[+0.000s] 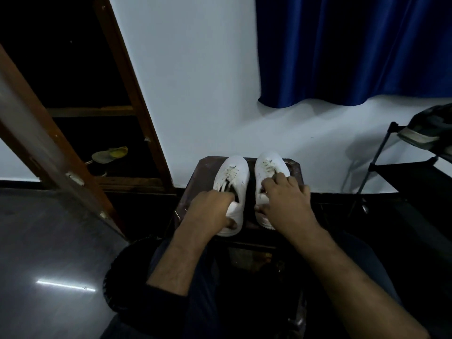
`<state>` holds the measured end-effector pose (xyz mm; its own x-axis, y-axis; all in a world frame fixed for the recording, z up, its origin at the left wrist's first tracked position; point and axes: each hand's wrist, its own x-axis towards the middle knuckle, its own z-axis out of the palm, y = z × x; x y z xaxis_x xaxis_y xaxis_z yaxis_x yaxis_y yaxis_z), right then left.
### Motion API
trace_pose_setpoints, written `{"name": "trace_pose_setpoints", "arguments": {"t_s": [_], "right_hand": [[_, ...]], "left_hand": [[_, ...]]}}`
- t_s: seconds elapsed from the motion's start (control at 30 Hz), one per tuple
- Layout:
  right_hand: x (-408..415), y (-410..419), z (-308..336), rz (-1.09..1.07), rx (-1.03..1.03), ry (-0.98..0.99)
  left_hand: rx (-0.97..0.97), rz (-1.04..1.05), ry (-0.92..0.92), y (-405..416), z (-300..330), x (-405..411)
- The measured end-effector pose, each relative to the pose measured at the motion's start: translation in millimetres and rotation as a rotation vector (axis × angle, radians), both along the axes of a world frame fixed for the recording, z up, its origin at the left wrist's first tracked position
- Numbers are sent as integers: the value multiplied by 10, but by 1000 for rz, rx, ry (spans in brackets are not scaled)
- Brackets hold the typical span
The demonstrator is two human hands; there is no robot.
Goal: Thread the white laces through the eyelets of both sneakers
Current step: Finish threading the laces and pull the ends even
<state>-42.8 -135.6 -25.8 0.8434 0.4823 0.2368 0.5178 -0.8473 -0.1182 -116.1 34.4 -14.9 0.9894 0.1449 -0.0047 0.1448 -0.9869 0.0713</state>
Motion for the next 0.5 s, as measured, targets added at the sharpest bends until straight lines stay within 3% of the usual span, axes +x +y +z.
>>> {"name": "trace_pose_setpoints", "arguments": {"t_s": [0.23, 0.43, 0.5], "right_hand": [[159, -259, -52, 202, 48, 241], [118, -405, 79, 140, 138, 164], [133, -497, 117, 130, 163, 130]], "left_hand": [[137, -26, 57, -271, -4, 252], [310, -92, -326, -447, -76, 302], [298, -106, -346, -539, -45, 328]]}}
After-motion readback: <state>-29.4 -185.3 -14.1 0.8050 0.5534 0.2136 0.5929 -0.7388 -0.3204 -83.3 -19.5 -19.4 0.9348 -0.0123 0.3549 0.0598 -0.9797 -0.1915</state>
